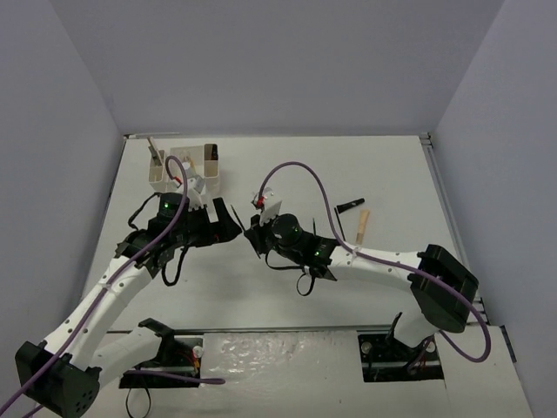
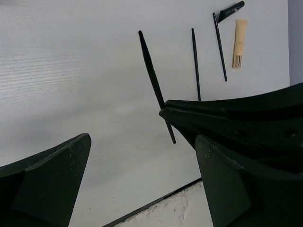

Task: Organize the makeup

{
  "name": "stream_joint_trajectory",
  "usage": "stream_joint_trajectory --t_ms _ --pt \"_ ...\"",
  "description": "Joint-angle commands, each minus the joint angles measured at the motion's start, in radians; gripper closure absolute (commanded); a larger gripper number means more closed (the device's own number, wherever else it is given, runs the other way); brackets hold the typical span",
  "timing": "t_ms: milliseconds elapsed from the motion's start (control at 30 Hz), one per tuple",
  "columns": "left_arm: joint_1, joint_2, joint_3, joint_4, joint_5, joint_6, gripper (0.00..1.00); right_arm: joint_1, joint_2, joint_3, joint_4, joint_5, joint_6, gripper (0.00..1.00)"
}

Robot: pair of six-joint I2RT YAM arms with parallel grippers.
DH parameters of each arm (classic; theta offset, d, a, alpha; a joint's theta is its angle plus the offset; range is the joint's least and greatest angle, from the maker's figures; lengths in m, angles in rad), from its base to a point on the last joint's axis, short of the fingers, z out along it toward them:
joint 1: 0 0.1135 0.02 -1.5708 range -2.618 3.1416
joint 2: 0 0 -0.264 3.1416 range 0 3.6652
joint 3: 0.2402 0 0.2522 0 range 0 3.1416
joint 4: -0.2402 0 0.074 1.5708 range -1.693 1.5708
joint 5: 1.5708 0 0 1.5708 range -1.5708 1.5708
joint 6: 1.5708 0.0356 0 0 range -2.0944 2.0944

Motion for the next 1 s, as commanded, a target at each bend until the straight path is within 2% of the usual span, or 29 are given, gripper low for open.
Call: stream_joint_trajectory --t_ms 0,167,433,733,833,967 --pt "-0.057 0.005 0.068 0.108 -0.093 -0.051 0.14 0.018 -0.087 -0.031 0.232 -0.030 0.006 1.00" --pt "-0.090 0.004 0.053 0.160 -0.136 -0.080 0.23 0.032 -0.104 -0.048 0.270 -0.048 0.007 1.00" --pt "-0.094 -0.040 0.010 0.278 -0.226 -0.144 0.43 0.041 -0.111 -0.074 0.308 -0.052 0.011 1.00" --pt "-0.124 0.019 0.007 0.282 -0.226 -0.168 0.55 0.042 -0.118 -0.086 0.332 -0.049 0.011 1.00" --pt "-0.131 0.031 0.005 0.286 -0.239 -0.166 0.65 0.042 -0.119 -0.086 0.334 -0.049 0.012 1.00" --pt "-0.140 0.039 0.015 0.298 -0.254 -0.159 0.90 0.042 -0.118 -0.090 0.336 -0.043 0.011 1.00"
